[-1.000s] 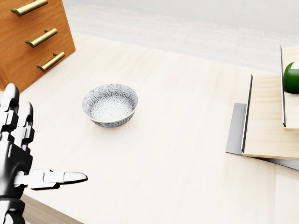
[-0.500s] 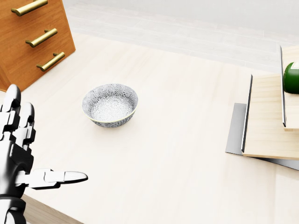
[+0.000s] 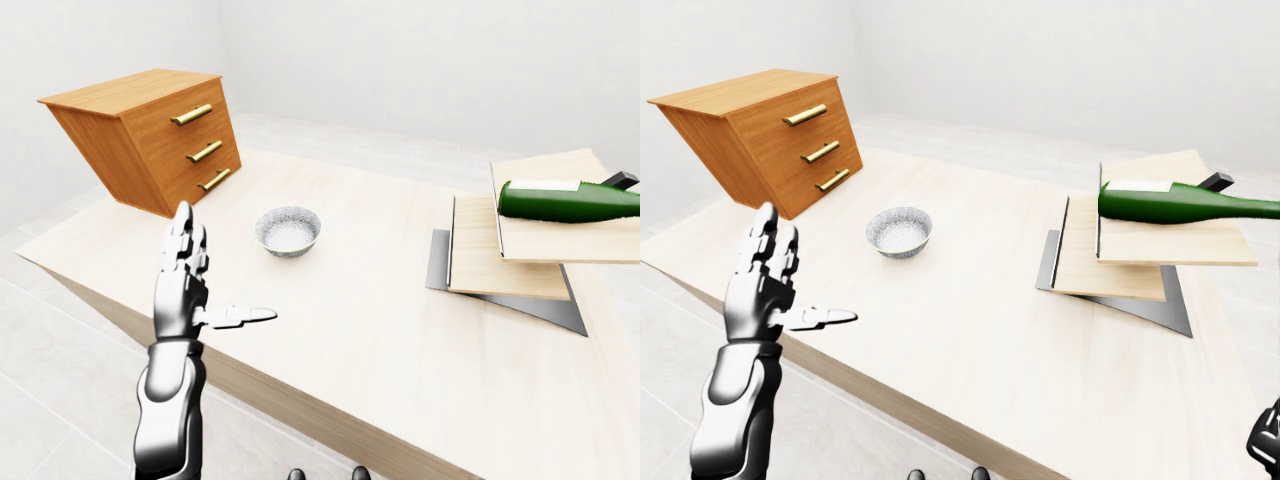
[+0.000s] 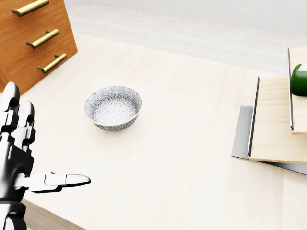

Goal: Put the wine bottle on the wine rack.

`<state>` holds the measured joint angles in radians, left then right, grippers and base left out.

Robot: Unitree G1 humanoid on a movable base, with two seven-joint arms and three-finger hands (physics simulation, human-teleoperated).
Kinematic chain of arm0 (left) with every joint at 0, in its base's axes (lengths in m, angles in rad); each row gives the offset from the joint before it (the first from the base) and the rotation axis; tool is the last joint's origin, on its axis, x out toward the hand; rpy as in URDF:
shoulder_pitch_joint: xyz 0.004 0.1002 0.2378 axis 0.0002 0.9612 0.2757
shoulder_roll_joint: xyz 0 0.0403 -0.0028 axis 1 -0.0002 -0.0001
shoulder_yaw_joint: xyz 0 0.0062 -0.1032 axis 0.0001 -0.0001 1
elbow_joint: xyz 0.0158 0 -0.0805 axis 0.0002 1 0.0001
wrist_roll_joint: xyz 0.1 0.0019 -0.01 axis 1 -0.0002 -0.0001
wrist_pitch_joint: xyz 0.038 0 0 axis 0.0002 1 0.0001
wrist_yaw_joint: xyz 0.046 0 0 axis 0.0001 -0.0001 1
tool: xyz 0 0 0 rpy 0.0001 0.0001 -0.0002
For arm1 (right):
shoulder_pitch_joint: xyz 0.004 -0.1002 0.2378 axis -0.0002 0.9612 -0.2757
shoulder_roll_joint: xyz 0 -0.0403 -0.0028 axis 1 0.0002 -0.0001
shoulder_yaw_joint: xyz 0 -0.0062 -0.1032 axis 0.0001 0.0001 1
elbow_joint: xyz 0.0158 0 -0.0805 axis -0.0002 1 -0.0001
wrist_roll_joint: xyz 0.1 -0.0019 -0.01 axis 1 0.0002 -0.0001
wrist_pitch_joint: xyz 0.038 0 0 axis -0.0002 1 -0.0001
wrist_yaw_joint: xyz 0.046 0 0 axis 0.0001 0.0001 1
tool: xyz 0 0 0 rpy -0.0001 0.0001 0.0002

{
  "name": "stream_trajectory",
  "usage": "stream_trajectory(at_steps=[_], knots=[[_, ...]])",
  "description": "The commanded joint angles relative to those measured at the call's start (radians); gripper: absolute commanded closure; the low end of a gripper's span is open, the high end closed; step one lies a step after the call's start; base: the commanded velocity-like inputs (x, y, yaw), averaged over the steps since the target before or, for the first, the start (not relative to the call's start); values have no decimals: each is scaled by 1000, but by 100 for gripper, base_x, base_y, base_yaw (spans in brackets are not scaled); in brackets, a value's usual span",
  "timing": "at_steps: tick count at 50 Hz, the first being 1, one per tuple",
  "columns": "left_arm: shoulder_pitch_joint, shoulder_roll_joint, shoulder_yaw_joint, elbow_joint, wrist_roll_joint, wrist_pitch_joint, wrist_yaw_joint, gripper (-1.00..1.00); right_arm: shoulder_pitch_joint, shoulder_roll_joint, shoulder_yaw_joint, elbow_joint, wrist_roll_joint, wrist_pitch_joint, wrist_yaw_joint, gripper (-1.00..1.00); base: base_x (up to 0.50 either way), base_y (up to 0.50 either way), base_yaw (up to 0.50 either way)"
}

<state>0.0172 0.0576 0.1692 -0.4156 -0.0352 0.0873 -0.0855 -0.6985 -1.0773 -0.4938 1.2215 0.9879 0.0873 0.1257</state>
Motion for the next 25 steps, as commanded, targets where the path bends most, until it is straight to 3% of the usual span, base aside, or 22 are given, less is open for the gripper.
stream_trajectory(at_steps=[1,10,25], knots=[[-3,-1,-5,-2,2,0,2,-100,48,-40,-15,-78,30,0,5,-100,0,0,0],[-7,-1,-5,7,0,0,2,-100,111,-73,-56,-218,85,0,-39,-100,0,0,0],[-8,0,-7,14,-1,0,3,-100,244,-94,-189,-578,228,0,-220,-100,0,0,0]])
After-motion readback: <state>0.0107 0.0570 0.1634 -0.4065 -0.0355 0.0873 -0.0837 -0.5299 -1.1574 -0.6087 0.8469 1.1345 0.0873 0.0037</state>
